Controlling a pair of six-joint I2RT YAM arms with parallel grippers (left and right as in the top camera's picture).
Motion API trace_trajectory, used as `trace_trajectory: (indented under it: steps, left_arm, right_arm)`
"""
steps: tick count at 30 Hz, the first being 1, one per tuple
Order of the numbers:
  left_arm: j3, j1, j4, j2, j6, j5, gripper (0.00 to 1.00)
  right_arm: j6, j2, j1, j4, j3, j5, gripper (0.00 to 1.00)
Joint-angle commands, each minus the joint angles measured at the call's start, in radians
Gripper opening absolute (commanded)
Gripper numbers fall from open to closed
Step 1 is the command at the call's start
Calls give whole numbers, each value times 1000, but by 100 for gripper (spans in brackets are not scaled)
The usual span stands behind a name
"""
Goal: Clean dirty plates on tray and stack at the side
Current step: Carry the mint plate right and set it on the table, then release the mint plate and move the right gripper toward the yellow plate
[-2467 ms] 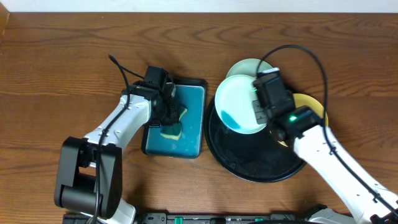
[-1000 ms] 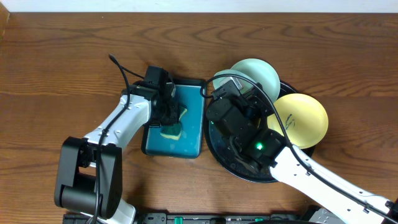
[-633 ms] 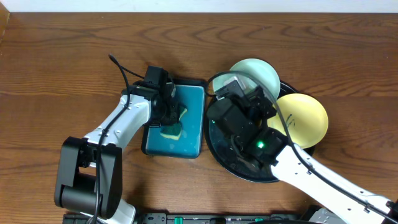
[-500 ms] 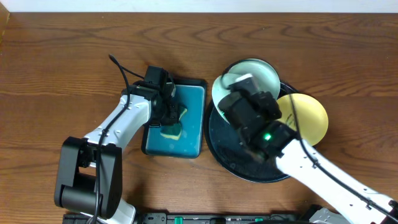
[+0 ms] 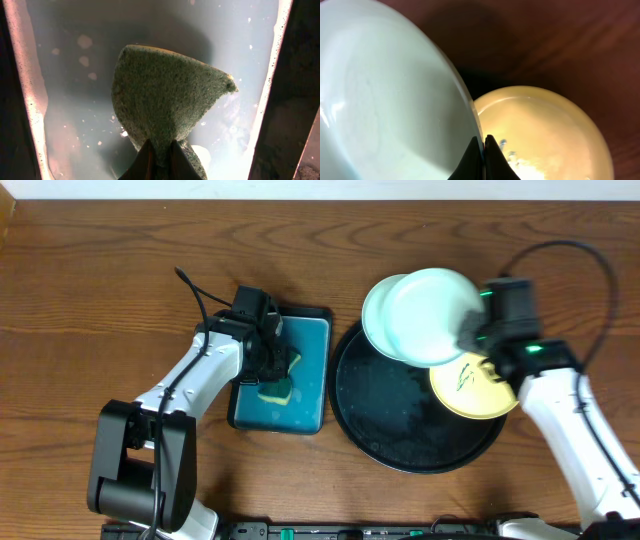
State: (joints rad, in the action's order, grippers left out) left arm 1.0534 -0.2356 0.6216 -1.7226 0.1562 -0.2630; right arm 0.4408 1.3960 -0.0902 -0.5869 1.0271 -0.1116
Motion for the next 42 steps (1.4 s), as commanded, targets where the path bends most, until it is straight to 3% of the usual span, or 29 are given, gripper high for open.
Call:
trace_trajectory:
  steps: [1, 6, 12, 20, 32, 33, 35, 37, 42]
  left_arm:
    - [-7, 5, 3, -1, -10, 6, 8]
    - [-7, 5, 3, -1, -10, 6, 7]
    - [-7, 5, 3, -1, -10, 6, 7]
    - [-7, 5, 4, -1, -10, 6, 7]
    - [-7, 5, 10, -1, -10, 6, 7]
    - [-7, 5, 10, -1, -10, 6, 7]
    - [-7, 5, 10, -1, -10, 6, 8]
    - [-7, 5, 10, -1, -10, 6, 7]
    - [-7, 5, 10, -1, -10, 6, 8]
  right_arm:
    - [54, -9, 204, -5, 19, 186, 1]
    - [86, -8, 455, -55, 19, 200, 1]
    - [86, 26, 650, -117, 12, 136, 1]
    - [87, 162, 745, -93, 0, 101, 1]
    - [102, 259, 769, -12, 0, 89, 2]
    - [101, 259, 769, -11, 0, 90, 9]
    - [100, 259, 768, -3, 0, 126, 37]
    - [49, 259, 763, -2, 0, 222, 51]
    - [-210, 259, 720, -46, 0, 657, 60]
